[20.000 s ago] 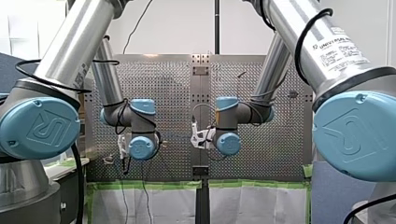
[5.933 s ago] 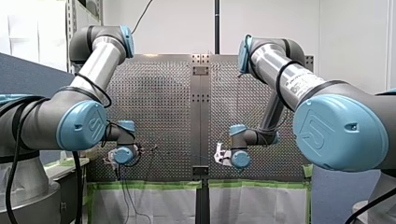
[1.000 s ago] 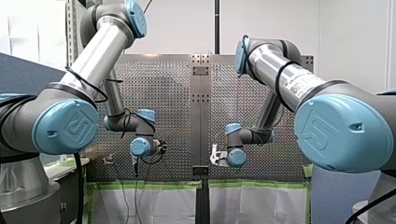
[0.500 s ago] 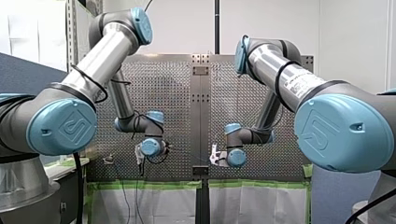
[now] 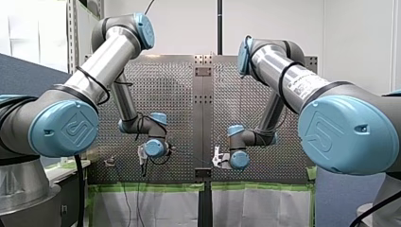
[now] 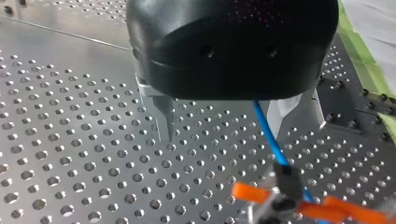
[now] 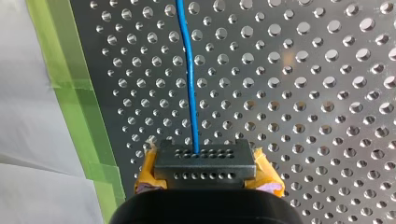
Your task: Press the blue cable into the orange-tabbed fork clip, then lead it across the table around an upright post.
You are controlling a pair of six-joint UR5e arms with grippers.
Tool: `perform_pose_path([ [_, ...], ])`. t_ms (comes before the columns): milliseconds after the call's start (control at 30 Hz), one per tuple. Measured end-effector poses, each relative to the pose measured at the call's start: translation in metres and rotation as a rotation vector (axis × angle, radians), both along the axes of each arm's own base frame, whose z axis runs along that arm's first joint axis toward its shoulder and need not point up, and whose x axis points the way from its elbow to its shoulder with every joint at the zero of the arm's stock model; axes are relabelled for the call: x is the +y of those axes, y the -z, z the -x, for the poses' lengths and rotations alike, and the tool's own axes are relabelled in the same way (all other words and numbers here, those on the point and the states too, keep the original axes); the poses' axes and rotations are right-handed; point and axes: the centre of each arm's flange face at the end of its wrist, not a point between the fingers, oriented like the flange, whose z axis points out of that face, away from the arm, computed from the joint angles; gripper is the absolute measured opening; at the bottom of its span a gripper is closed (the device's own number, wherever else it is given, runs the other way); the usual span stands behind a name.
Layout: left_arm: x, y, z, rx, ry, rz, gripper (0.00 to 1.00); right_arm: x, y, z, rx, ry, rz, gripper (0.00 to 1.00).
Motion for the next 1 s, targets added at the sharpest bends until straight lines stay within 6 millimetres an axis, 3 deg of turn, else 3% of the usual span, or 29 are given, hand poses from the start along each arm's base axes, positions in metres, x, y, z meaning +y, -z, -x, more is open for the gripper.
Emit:
perform_pose_path([
  [400, 0.001, 0.013, -0.008, 0.039, -0.012, -0.068, 1.0, 0.0, 0.0, 0.0, 0.0, 0.0, 0.0, 0.0],
  [1000, 0.0, 0.01, -0.014, 0.03, -0.031, -0.066, 1.0, 0.0, 0.0, 0.0, 0.0, 0.0, 0.0, 0.0],
])
